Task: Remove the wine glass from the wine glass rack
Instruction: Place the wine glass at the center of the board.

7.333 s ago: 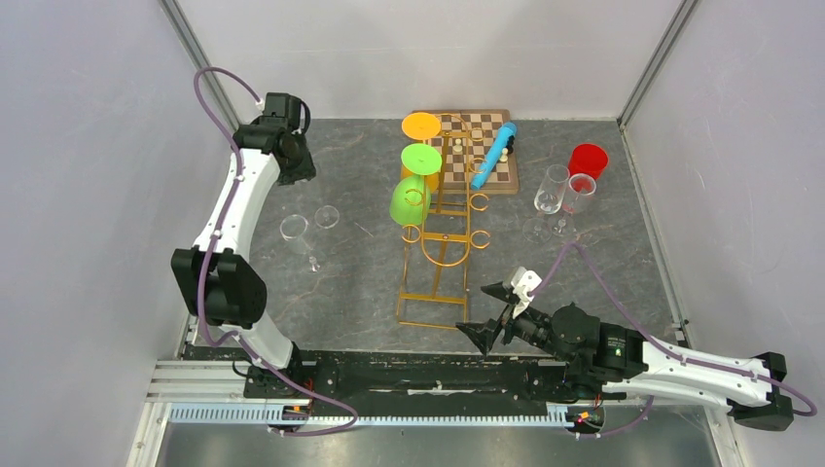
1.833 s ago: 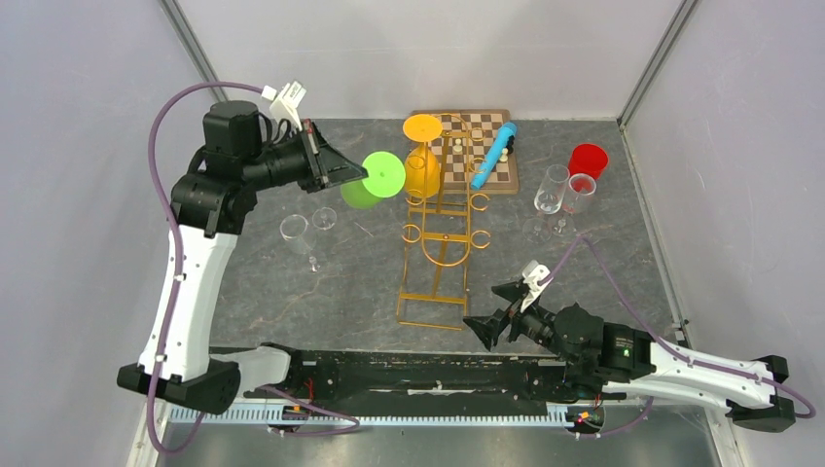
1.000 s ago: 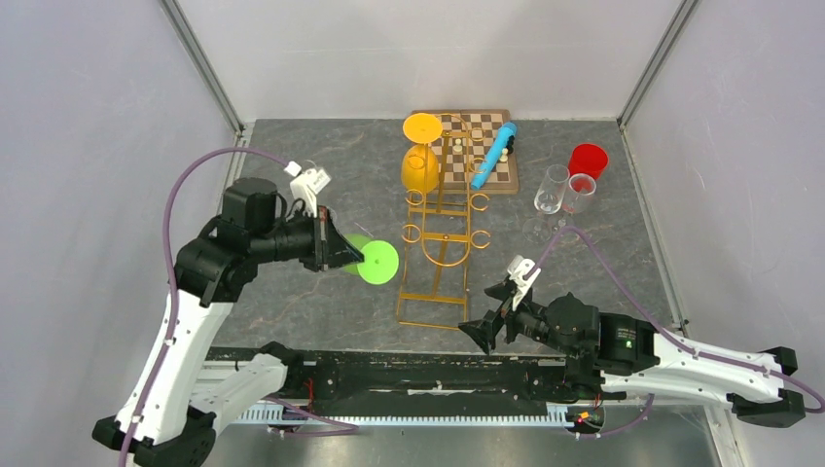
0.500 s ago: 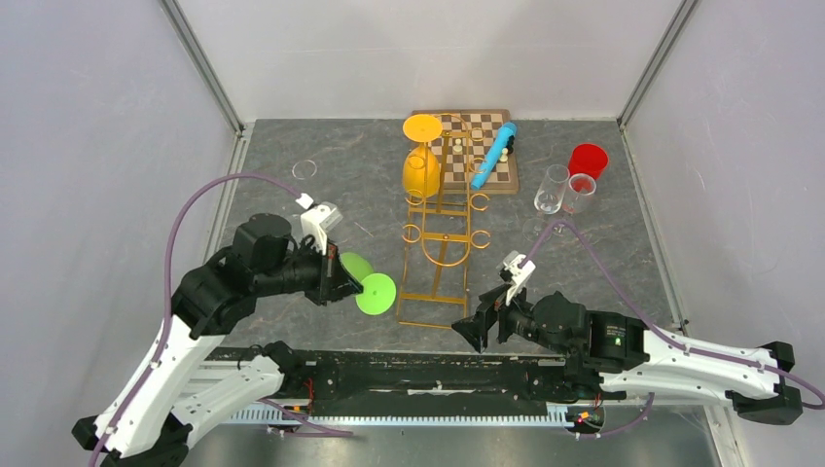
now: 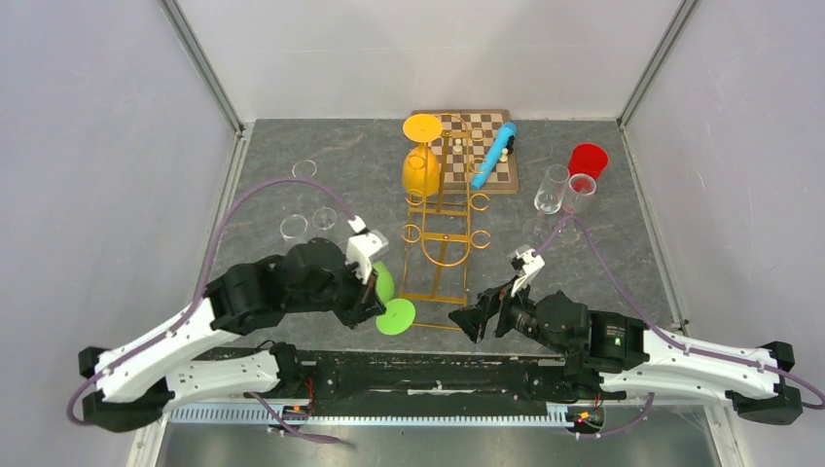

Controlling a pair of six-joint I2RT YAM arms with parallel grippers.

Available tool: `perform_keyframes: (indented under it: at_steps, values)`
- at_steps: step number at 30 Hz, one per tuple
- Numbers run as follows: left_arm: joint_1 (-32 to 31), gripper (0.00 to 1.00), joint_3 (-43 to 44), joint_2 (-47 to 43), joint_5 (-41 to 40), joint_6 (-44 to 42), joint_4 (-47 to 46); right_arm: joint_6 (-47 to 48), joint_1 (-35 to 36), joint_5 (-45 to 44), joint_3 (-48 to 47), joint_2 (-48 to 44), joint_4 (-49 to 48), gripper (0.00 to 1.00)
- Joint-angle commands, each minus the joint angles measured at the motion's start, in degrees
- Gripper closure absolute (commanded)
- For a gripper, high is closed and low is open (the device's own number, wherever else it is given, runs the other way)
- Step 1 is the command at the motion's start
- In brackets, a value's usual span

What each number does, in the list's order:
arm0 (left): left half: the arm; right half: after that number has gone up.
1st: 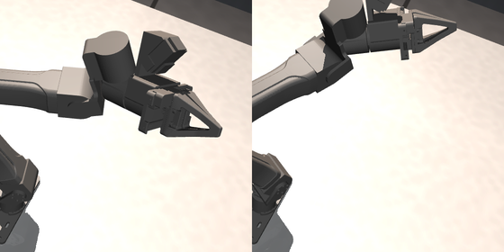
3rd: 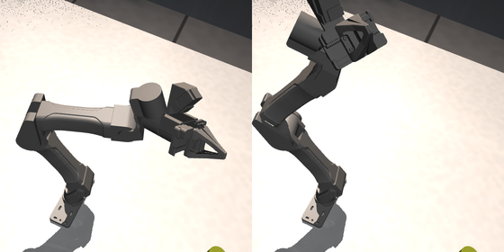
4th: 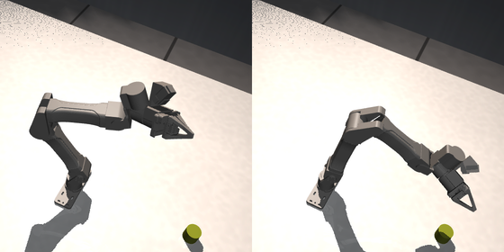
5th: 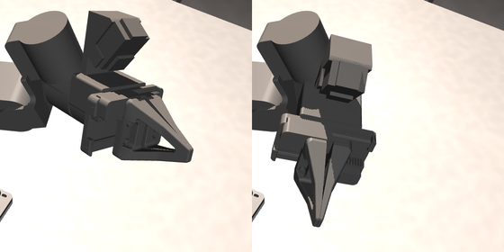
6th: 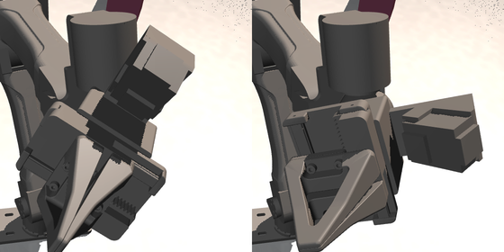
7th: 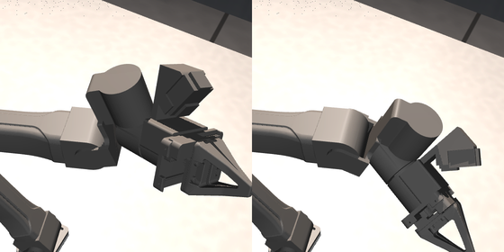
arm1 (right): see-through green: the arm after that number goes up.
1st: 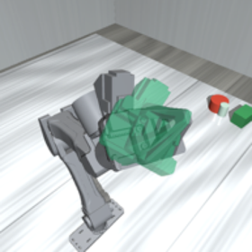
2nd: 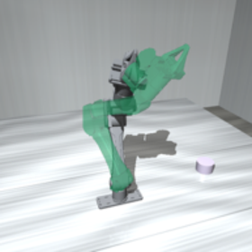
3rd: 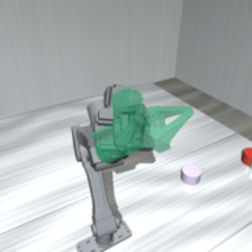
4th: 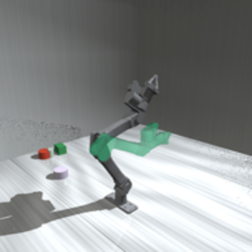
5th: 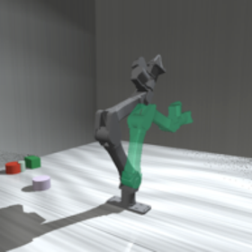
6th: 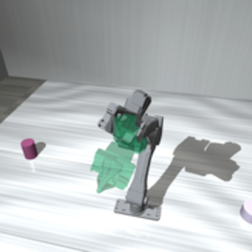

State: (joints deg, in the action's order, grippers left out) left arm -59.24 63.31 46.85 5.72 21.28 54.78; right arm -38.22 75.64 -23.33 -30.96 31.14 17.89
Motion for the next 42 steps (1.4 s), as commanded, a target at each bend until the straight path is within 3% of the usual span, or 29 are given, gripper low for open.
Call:
perform_keyframes:
  at_steps: [1,9,19,42]
  values:
    - [-9.5,0.98,1.2,3.8,-11.4,-2.0,-3.5,-3.1,0.1,-2.4,-0.1,0.3,-2.5,0.06]
    - [-24.0,0.97,3.5,10.2,-24.1,-1.5,-4.4,-6.0,0.1,-1.5,1.7,0.9,-4.9,0.07]
    - [-35.4,0.98,7.5,18.7,-32.4,0.2,-5.4,-7.3,0.0,1.7,2.4,2.6,-7.7,0.07]
    - [-44.8,0.98,12.2,27.8,-41.6,-0.6,-9.9,-10.3,0.0,14.8,6.3,6.4,-14.9,0.16]
